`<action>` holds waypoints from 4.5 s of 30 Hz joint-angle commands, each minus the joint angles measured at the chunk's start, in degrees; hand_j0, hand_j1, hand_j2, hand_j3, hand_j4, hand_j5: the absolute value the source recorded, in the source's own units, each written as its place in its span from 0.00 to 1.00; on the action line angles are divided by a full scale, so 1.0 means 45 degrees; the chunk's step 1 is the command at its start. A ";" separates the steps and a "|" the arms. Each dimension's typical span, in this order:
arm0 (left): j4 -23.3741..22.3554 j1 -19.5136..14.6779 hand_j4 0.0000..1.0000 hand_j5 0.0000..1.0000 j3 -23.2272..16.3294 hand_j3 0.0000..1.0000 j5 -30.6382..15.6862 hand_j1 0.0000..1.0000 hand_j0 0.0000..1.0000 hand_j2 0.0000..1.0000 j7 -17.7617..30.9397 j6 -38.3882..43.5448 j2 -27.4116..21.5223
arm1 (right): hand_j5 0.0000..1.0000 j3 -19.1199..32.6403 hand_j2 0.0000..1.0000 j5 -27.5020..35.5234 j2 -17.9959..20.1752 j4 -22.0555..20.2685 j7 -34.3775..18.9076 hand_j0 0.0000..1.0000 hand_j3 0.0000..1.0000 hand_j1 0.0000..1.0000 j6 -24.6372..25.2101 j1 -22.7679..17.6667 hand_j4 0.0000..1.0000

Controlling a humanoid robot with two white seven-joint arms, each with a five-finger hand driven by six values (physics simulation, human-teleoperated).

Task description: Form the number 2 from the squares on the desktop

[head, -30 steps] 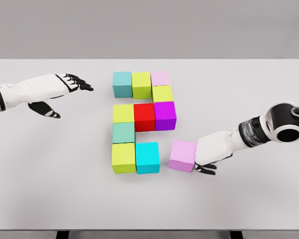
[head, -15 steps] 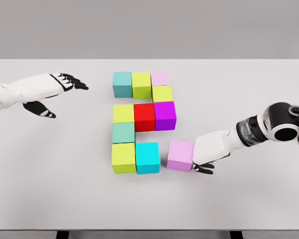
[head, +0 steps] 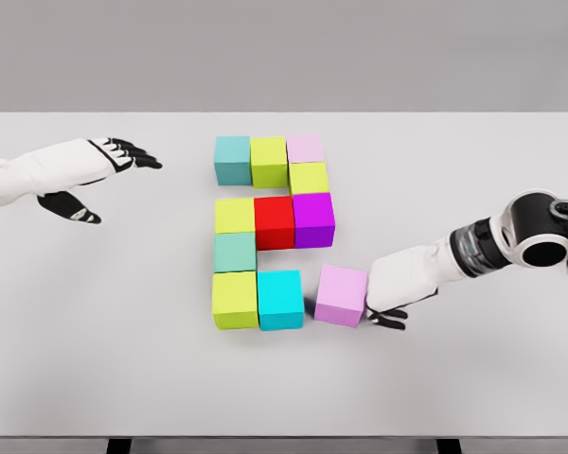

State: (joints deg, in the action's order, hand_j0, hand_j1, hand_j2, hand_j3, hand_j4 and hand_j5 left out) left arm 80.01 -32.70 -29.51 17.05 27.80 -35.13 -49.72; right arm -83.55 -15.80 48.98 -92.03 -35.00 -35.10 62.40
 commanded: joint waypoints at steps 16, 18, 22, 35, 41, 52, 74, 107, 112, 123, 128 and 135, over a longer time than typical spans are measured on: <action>-0.0008 0.0469 1.00 1.00 0.0738 1.00 -0.0117 1.00 1.00 1.00 -0.0026 0.0029 -0.0201 | 0.13 0.0011 0.13 0.0016 -0.0513 0.1018 0.0001 0.13 0.13 0.13 0.0023 0.0078 0.13; -0.0008 0.0488 1.00 1.00 0.0738 1.00 -0.0117 1.00 1.00 1.00 -0.0006 0.0029 -0.0182 | 0.13 0.0011 0.13 0.0016 -0.0533 0.0998 0.0001 0.13 0.13 0.13 0.0023 0.0097 0.13; -0.0008 0.0527 1.00 1.00 0.0738 1.00 -0.0196 1.00 1.00 1.00 -0.0006 0.0029 -0.0201 | 0.13 0.0187 0.13 -0.0004 -0.0591 0.0979 0.0001 0.13 0.13 0.13 0.0023 0.0059 0.13; -0.0008 0.0527 1.00 1.00 0.0738 1.00 -0.0215 1.00 1.00 1.00 -0.0006 0.0029 -0.0182 | 0.13 0.0206 0.13 -0.0023 -0.0591 0.0959 0.0001 0.13 0.13 0.13 0.0023 0.0078 0.13; -0.0008 0.0528 1.00 1.00 0.0738 1.00 -0.0215 1.00 1.00 1.00 -0.0006 0.0029 -0.0182 | 0.13 0.0362 0.13 -0.0082 -0.0533 0.1057 0.0001 0.13 0.13 0.13 0.0023 0.0059 0.13; -0.0008 0.0566 1.00 1.00 0.0738 1.00 -0.0234 1.00 1.00 1.00 -0.0006 0.0029 -0.0201 | 0.13 0.0421 0.13 -0.0062 -0.0552 0.1506 0.0001 0.13 0.13 0.13 0.0023 0.0059 0.13; -0.0027 0.0723 1.00 1.00 0.0738 1.00 -0.0215 1.00 1.00 1.00 -0.0006 0.0029 -0.0221 | 0.13 0.0616 0.13 -0.0043 -0.0708 0.1447 0.0001 0.13 0.13 0.13 0.0023 0.0059 0.13; -0.0027 0.0801 1.00 1.00 0.0738 1.00 -0.0196 1.00 1.00 1.00 -0.0006 0.0029 -0.0221 | 0.13 0.0792 0.13 -0.0043 -0.1079 0.1428 0.0001 0.13 0.13 0.13 0.0023 0.0215 0.13; -0.0027 0.0801 1.00 1.00 0.0738 1.00 -0.0215 1.00 1.00 1.00 -0.0006 0.0029 -0.0240 | 0.13 0.0792 0.13 -0.0043 -0.1079 0.1447 0.0001 0.13 0.13 0.13 0.0023 0.0234 0.13; -0.0027 0.0840 1.00 1.00 0.0718 1.00 -0.0196 1.00 1.00 1.00 -0.0006 0.0029 -0.0221 | 0.13 0.0890 0.13 -0.0043 -0.1079 0.1447 0.0001 0.13 0.13 0.13 0.0023 0.0254 0.13; -0.0008 0.0820 1.00 1.00 0.0718 1.00 -0.0196 1.00 1.00 1.00 -0.0026 0.0029 -0.0221 | 0.13 0.0890 0.13 -0.0043 -0.1236 0.1448 0.0001 0.13 0.13 0.13 0.0023 0.0312 0.13; -0.0027 0.0820 1.00 1.00 0.0718 1.00 -0.0196 1.00 1.00 1.00 -0.0006 0.0029 -0.0221 | 0.13 0.0909 0.13 -0.0043 -0.1236 0.1545 0.0001 0.13 0.13 0.13 0.0023 0.0332 0.13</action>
State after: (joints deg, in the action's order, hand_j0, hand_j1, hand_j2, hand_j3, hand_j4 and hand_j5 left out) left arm 79.90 -29.00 -26.30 16.51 27.79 -35.13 -50.65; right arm -79.54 -16.24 43.43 -85.22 -35.00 -35.11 63.90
